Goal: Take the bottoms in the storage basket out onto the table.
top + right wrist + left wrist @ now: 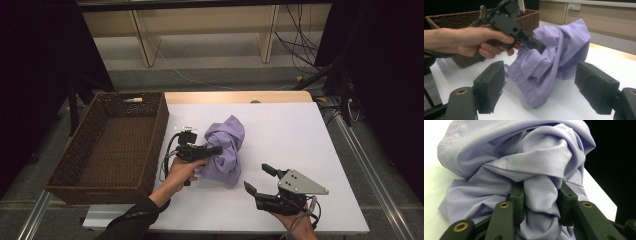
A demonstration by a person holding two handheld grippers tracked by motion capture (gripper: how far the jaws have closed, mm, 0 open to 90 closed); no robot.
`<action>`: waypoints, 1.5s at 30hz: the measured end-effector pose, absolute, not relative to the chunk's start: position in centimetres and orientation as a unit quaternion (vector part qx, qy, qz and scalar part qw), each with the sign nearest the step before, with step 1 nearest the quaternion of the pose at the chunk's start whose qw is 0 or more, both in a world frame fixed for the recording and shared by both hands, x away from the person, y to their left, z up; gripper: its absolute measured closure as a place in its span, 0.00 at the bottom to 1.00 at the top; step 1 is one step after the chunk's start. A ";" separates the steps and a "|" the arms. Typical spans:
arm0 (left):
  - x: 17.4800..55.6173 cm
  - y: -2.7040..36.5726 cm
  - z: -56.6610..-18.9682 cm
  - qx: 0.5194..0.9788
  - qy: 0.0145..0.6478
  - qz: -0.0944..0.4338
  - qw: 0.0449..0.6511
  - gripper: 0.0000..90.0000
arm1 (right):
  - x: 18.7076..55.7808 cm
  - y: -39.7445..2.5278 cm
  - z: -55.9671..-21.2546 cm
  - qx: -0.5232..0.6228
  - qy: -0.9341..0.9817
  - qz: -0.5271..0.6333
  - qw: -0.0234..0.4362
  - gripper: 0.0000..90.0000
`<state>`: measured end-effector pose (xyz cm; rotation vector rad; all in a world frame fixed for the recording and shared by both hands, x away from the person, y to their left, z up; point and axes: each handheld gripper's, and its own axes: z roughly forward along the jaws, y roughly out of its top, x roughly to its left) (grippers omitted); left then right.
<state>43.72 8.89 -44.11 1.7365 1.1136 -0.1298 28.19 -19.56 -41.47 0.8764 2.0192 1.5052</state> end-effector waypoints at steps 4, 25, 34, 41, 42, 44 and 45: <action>43.7 8.8 -44.3 0.723 0.461 -0.057 0.511 0.68 | 28.2 -19.6 -41.5 0.319 0.736 0.549 0.237 0.28; 43.7 8.3 -44.1 0.722 0.456 -0.063 0.517 0.30 | 28.2 -19.6 -41.4 0.319 0.735 0.549 0.237 0.28; 43.4 8.4 -43.5 0.729 0.454 -0.052 0.509 0.21 | 28.2 -19.6 -41.4 0.320 0.735 0.549 0.236 0.28; 43.2 8.7 -43.1 0.724 0.455 -0.052 0.516 0.17 | 28.1 -19.6 -41.4 0.321 0.735 0.548 0.237 0.28; 43.2 8.7 -43.1 0.724 0.453 -0.052 0.518 0.17 | 28.1 -19.6 -41.4 0.320 0.735 0.548 0.236 0.28; 43.2 8.8 -42.9 0.723 0.453 -0.052 0.519 0.17 | 28.1 -19.6 -41.4 0.321 0.735 0.548 0.236 0.28; 43.1 8.9 -42.9 0.722 0.451 -0.051 0.521 0.17 | 28.1 -19.6 -41.4 0.321 0.735 0.548 0.236 0.28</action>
